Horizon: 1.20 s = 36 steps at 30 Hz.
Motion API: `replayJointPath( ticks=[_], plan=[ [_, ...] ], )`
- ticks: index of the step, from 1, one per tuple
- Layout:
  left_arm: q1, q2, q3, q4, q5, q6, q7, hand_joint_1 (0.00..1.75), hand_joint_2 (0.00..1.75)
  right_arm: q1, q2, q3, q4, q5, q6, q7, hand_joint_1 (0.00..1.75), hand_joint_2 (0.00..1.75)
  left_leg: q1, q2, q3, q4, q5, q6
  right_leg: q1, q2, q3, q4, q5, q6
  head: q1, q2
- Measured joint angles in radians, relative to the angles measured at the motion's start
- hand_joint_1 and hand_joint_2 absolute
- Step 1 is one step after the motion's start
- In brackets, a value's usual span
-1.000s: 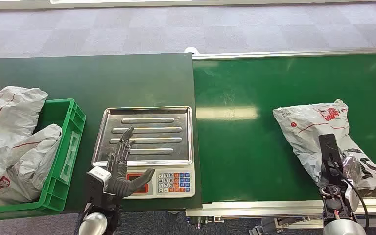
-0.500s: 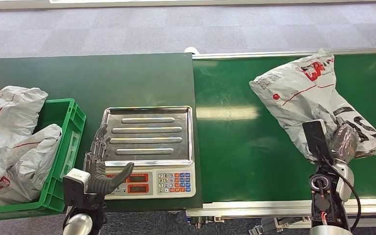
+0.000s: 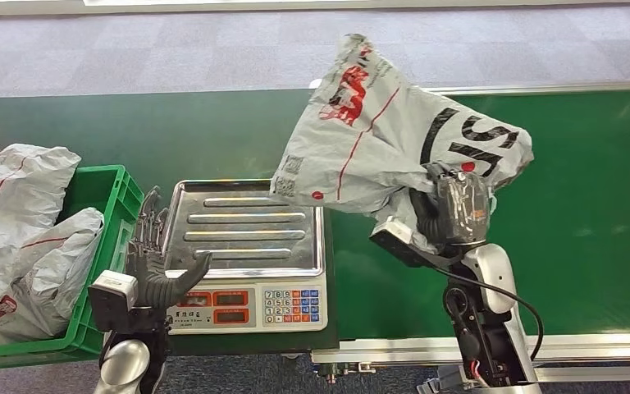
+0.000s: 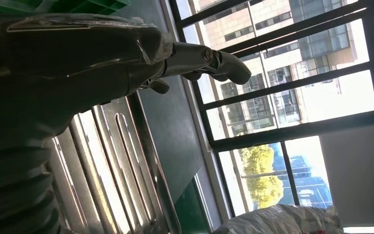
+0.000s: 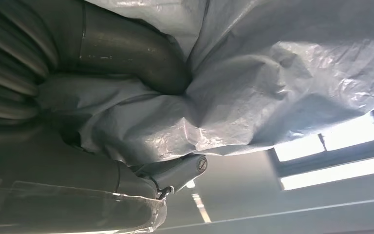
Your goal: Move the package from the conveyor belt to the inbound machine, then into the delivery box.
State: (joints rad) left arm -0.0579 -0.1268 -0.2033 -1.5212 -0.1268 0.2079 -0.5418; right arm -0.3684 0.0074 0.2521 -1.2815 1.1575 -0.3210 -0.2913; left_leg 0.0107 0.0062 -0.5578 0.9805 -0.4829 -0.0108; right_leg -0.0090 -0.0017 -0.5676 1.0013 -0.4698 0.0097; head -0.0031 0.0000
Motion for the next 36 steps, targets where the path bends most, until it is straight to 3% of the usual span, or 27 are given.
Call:
replayJointPath(
  ticks=[9, 14, 19, 20, 23, 24, 36],
  plan=[
    [-0.024, -0.003, 0.008, 0.027, 0.029, 0.050, 0.001, 0.00, 1.75, -0.017, 0.041, 0.321, -0.001, -0.003, 0.082, -0.029, 1.75, 1.75, 0.000, 0.000, -0.001, 0.000, 0.000, 0.000, 0.000, 0.000, -0.001, 0.000, 0.000, 0.000, 0.000, 0.000],
    [-0.033, 0.001, 0.020, 0.039, 0.061, 0.078, 0.001, 0.00, 1.75, -0.060, 0.048, 0.416, 0.005, -0.073, 0.136, -0.049, 1.73, 1.75, 0.000, 0.000, -0.001, 0.000, 0.000, 0.000, 0.000, 0.000, -0.001, 0.000, 0.000, 0.000, 0.000, 0.000],
    [-0.035, 0.007, 0.032, 0.043, 0.074, 0.091, 0.000, 0.00, 1.75, -0.103, 0.057, 0.477, 0.038, -0.144, 0.167, -0.062, 1.52, 1.75, 0.000, 0.000, -0.001, 0.000, 0.000, 0.000, 0.000, 0.000, -0.001, 0.000, 0.000, 0.000, 0.000, 0.000],
    [-0.035, 0.009, 0.033, 0.043, 0.076, 0.094, 0.000, 0.00, 1.75, -0.109, 0.058, 0.486, 0.049, -0.152, 0.170, -0.062, 1.43, 1.75, 0.000, 0.000, -0.001, 0.000, 0.000, 0.000, 0.000, 0.000, -0.001, 0.000, 0.000, 0.000, 0.000, 0.000],
    [-0.035, 0.011, 0.036, 0.043, 0.081, 0.097, 0.000, 0.00, 1.75, -0.118, 0.061, 0.504, 0.078, -0.163, 0.175, -0.062, 0.31, 1.75, 0.000, 0.000, -0.001, 0.000, 0.000, 0.000, 0.000, 0.000, -0.001, 0.000, 0.000, 0.000, 0.000, 0.000],
    [-0.035, 0.012, 0.037, 0.043, 0.082, 0.098, 0.000, 0.00, 1.75, -0.121, 0.062, 0.508, 0.086, -0.165, 0.179, -0.060, 0.02, 1.75, 0.000, 0.000, -0.001, 0.000, 0.000, 0.000, 0.000, 0.000, -0.001, 0.000, 0.000, 0.000, 0.000, 0.000],
    [-0.005, 0.014, 0.052, 0.011, 0.072, 0.117, 0.013, 0.00, 1.75, -0.163, 0.083, 0.507, 0.287, -0.170, 0.180, 0.052, 0.00, 1.75, 0.000, 0.000, -0.001, 0.000, 0.000, 0.000, 0.000, 0.000, -0.001, 0.000, 0.000, 0.000, 0.000, 0.000]
  ],
)
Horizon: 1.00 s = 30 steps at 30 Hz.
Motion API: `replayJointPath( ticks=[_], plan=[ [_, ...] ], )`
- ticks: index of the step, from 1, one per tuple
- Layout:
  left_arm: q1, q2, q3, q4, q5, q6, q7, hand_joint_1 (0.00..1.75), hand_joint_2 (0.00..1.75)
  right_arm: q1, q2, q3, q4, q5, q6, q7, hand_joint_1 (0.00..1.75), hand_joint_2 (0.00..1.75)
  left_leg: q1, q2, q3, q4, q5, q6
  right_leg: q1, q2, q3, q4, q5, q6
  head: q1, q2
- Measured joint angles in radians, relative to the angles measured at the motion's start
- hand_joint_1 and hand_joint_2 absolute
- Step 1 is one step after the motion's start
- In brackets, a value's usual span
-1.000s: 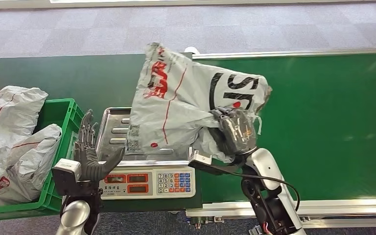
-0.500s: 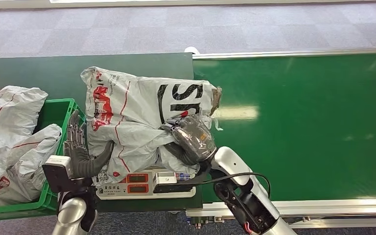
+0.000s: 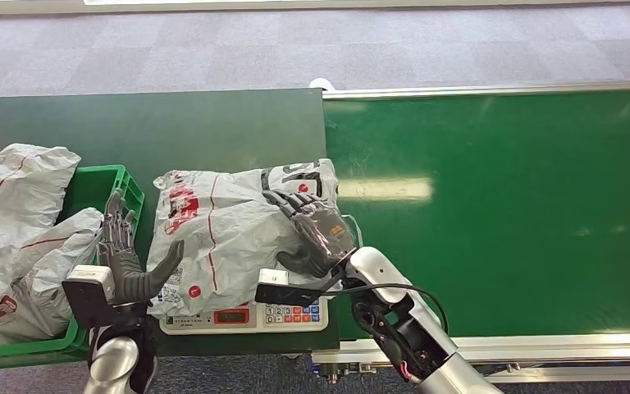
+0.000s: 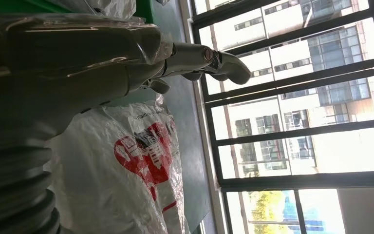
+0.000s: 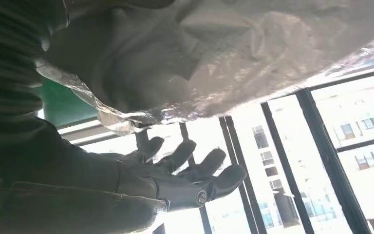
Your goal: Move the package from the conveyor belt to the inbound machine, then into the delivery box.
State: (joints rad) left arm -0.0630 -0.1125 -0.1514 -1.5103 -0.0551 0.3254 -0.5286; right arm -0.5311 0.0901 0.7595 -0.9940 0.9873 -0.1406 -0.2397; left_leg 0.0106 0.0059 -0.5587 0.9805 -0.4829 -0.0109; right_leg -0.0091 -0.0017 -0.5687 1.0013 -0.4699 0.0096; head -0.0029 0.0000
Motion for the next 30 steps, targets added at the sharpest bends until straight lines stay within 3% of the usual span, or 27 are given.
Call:
replayJointPath(
  ticks=[10, 17, 20, 25, 30],
  plan=[
    [0.037, 0.000, 0.010, -0.043, -0.022, -0.006, 0.020, 0.00, 1.75, 0.021, -0.006, -0.105, 0.036, -0.048, -0.055, 0.049, 0.00, 1.75, 0.000, 0.000, 0.000, 0.000, 0.000, 0.000, 0.000, 0.000, 0.000, 0.000, 0.000, 0.000, 0.000, 0.000],
    [0.064, -0.007, 0.010, -0.070, -0.058, -0.049, 0.024, 0.00, 1.75, 0.150, -0.017, -0.292, -0.135, -0.398, -0.044, -0.135, 0.00, 1.75, 0.000, 0.000, 0.000, 0.000, 0.000, 0.000, 0.000, 0.000, 0.000, 0.000, 0.000, 0.000, 0.000, 0.000],
    [0.069, -0.012, 0.009, -0.075, -0.061, -0.057, 0.024, 0.00, 1.75, 0.193, -0.021, -0.344, -0.207, -0.451, -0.054, -0.176, 0.00, 1.75, 0.000, 0.000, 0.000, 0.000, 0.000, 0.000, 0.000, 0.000, -0.001, 0.000, 0.000, 0.000, 0.000, 0.000],
    [0.076, -0.017, -0.009, -0.081, -0.065, -0.096, 0.014, 0.00, 1.75, 0.318, -0.020, -0.441, -0.425, -0.590, -0.193, -0.321, 0.00, 1.75, 0.000, -0.001, 0.000, 0.000, 0.000, 0.000, 0.000, -0.002, -0.001, 0.000, -0.001, 0.000, 0.000, 0.000],
    [0.048, -0.015, -0.070, -0.082, -0.147, -0.095, -0.008, 0.00, 1.75, 0.452, -0.006, -0.516, -0.647, -0.584, -0.239, -0.370, 0.00, 1.75, 0.000, 0.000, 0.000, 0.000, -0.001, 0.000, 0.000, -0.001, -0.001, 0.000, -0.001, -0.001, 0.000, 0.000]
  ],
)
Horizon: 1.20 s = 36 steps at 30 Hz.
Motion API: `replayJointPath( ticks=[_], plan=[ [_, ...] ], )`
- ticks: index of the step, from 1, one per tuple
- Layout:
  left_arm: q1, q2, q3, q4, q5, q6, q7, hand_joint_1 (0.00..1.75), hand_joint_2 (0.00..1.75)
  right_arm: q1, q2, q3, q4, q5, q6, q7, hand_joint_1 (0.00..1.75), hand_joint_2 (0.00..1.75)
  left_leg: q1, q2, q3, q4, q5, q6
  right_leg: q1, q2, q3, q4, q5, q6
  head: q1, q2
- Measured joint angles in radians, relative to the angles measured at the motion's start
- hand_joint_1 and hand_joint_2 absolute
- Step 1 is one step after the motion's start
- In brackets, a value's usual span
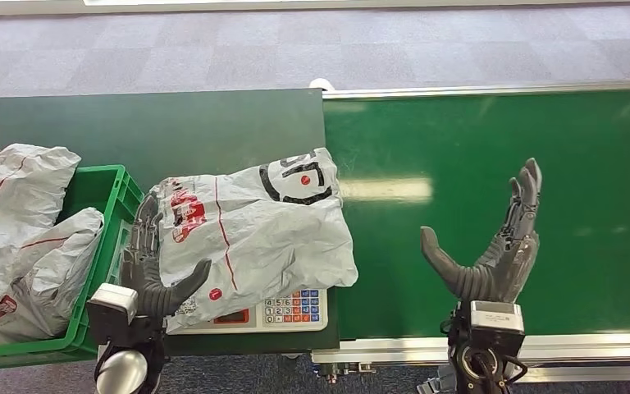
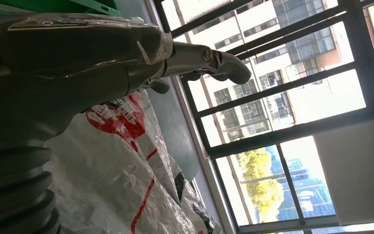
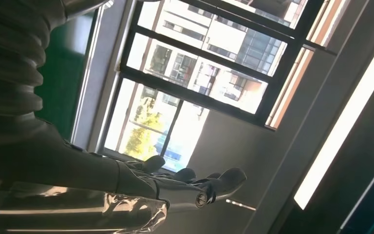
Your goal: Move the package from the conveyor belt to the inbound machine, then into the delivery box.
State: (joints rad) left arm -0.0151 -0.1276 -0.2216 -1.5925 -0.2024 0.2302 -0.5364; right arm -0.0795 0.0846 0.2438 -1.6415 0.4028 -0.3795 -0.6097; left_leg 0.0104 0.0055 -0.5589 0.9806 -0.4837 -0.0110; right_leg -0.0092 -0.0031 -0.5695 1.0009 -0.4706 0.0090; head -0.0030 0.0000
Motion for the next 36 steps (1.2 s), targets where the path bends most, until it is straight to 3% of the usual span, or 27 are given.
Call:
replayJointPath(
  ticks=[5, 12, 16, 19, 25, 32, 36],
  plan=[
    [-0.082, -0.003, -0.065, -0.006, -0.058, 0.022, 0.041, 0.00, 1.75, 0.071, 0.003, 0.009, -0.073, 0.056, -0.013, 0.016, 0.00, 1.75, 0.000, 0.000, 0.001, 0.000, 0.000, 0.000, 0.000, 0.000, 0.001, 0.000, 0.000, 0.000, 0.000, 0.000],
    [-0.245, -0.011, -0.116, 0.025, -0.106, 0.050, 0.107, 0.00, 1.75, 0.122, 0.003, 0.091, -0.063, 0.075, 0.000, 0.061, 0.00, 1.75, 0.000, 0.000, 0.001, 0.000, 0.001, 0.000, 0.000, 0.000, 0.001, 0.000, 0.000, 0.000, 0.000, 0.000],
    [-0.300, -0.015, -0.131, 0.050, -0.136, 0.047, 0.135, 0.00, 1.75, 0.129, 0.003, 0.118, -0.048, 0.070, 0.012, 0.064, 0.00, 1.75, 0.000, 0.000, 0.001, 0.000, 0.001, 0.000, 0.000, 0.000, 0.001, 0.000, 0.000, 0.000, 0.000, 0.000],
    [-0.337, -0.015, -0.147, 0.091, -0.220, 0.005, 0.213, 0.00, 1.75, 0.127, 0.002, 0.133, -0.031, 0.050, 0.041, 0.064, 0.00, 1.75, 0.000, 0.000, 0.000, 0.000, 0.001, 0.000, 0.000, 0.000, 0.001, 0.000, 0.000, 0.000, 0.000, 0.000],
    [-0.425, -0.020, -0.184, 0.291, -0.444, -0.089, 0.364, 0.00, 1.75, 0.114, 0.006, 0.161, 0.015, 0.020, 0.086, 0.060, 0.00, 1.75, 0.000, 0.000, 0.001, 0.000, 0.001, 0.000, 0.000, 0.000, 0.001, 0.000, 0.001, 0.000, 0.000, 0.000],
    [-0.513, -0.045, -0.190, 0.611, -0.575, -0.177, 0.430, 0.00, 1.75, 0.069, 0.017, 0.189, 0.068, 0.019, 0.121, 0.068, 0.00, 1.75, 0.000, 0.001, 0.001, 0.000, 0.001, 0.000, 0.000, 0.000, 0.001, 0.000, 0.001, 0.000, 0.000, 0.000],
    [-0.558, -0.056, -0.189, 0.722, -0.592, -0.233, 0.448, 1.61, 1.75, 0.039, 0.022, 0.196, 0.108, 0.008, 0.125, 0.070, 0.00, 1.75, 0.000, 0.000, 0.001, 0.000, 0.001, 0.000, 0.000, 0.000, 0.002, 0.000, 0.001, 0.000, 0.000, 0.000]
  ],
)
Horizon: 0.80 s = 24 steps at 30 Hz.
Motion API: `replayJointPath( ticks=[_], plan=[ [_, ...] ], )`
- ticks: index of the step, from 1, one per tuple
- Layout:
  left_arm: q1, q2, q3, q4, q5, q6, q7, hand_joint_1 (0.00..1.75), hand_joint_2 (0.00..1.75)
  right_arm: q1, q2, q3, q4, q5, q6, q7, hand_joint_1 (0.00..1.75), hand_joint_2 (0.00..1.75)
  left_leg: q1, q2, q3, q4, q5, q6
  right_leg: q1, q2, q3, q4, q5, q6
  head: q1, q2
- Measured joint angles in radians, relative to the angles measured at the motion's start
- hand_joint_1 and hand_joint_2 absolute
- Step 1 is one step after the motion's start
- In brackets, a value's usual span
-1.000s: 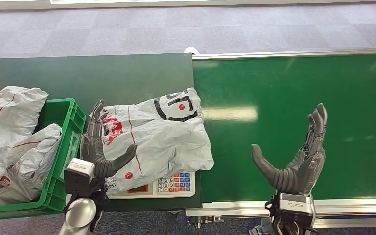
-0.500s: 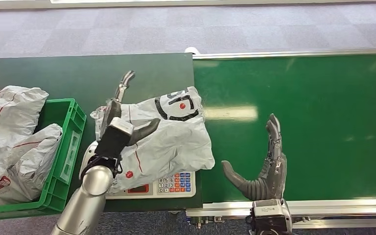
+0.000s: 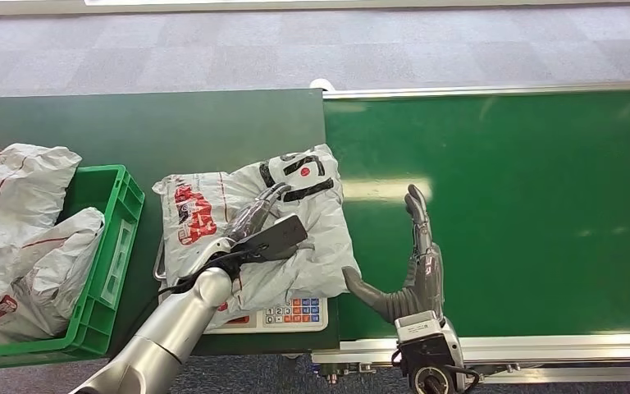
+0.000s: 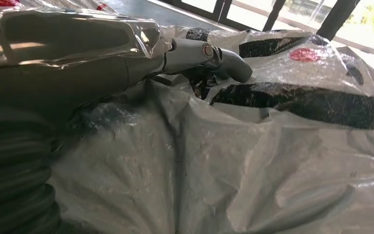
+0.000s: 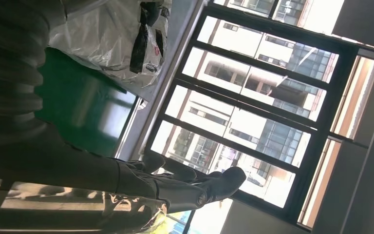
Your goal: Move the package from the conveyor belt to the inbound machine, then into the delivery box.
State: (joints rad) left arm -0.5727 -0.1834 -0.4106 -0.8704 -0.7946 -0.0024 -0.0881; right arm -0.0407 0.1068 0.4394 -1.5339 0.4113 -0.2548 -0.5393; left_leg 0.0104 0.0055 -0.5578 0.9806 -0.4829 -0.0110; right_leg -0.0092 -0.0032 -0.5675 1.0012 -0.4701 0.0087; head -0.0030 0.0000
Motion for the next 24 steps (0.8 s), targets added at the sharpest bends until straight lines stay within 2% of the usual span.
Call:
replayJointPath(
  ticks=[1, 7, 14, 18, 21, 24],
  plan=[
    [-0.012, -0.002, 0.001, 0.022, -0.001, -0.010, 0.001, 1.66, 1.75, -0.006, 0.001, 0.002, 0.008, -0.002, 0.000, 0.000, 0.00, 1.75, 0.000, 0.000, 0.000, 0.000, 0.000, 0.000, 0.000, 0.000, 0.001, 0.000, 0.000, 0.000, 0.000, 0.000],
    [-0.059, -0.011, 0.015, 0.102, 0.023, -0.029, -0.013, 1.64, 1.75, -0.023, 0.006, 0.009, 0.030, -0.008, 0.000, 0.007, 0.00, 1.75, 0.000, -0.001, 0.006, 0.000, 0.000, 0.000, 0.000, -0.001, 0.007, 0.000, 0.000, 0.000, 0.000, 0.000],
    [-0.058, -0.016, 0.063, 0.109, 0.112, 0.019, -0.082, 1.68, 1.75, -0.025, 0.006, 0.010, 0.034, -0.010, -0.001, 0.014, 0.00, 1.75, 0.000, -0.001, 0.007, 0.000, 0.000, 0.000, 0.000, -0.001, 0.008, 0.000, 0.000, 0.000, 0.000, 0.000],
    [-0.009, -0.022, 0.099, 0.037, 0.194, 0.151, -0.207, 1.72, 1.75, -0.023, 0.006, 0.009, 0.034, -0.011, -0.008, 0.016, 0.00, 1.75, 0.000, 0.000, 0.006, 0.000, 0.000, 0.000, 0.000, 0.000, 0.006, 0.000, 0.000, 0.000, 0.000, 0.000],
    [0.052, -0.022, 0.110, -0.097, 0.253, 0.297, -0.305, 1.72, 1.75, -0.019, 0.006, 0.008, 0.034, -0.011, -0.014, 0.016, 0.00, 1.75, 0.000, 0.000, 0.004, 0.000, 0.000, 0.000, 0.000, 0.000, 0.004, 0.000, 0.000, 0.000, 0.000, 0.000],
    [0.111, -0.015, 0.103, -0.270, 0.250, 0.420, -0.344, 1.71, 1.75, -0.016, 0.006, 0.007, 0.034, -0.013, -0.023, 0.015, 0.00, 1.75, 0.000, 0.000, 0.002, 0.000, 0.000, 0.000, 0.000, 0.000, 0.002, 0.000, 0.000, 0.000, 0.000, 0.000]
  ],
)
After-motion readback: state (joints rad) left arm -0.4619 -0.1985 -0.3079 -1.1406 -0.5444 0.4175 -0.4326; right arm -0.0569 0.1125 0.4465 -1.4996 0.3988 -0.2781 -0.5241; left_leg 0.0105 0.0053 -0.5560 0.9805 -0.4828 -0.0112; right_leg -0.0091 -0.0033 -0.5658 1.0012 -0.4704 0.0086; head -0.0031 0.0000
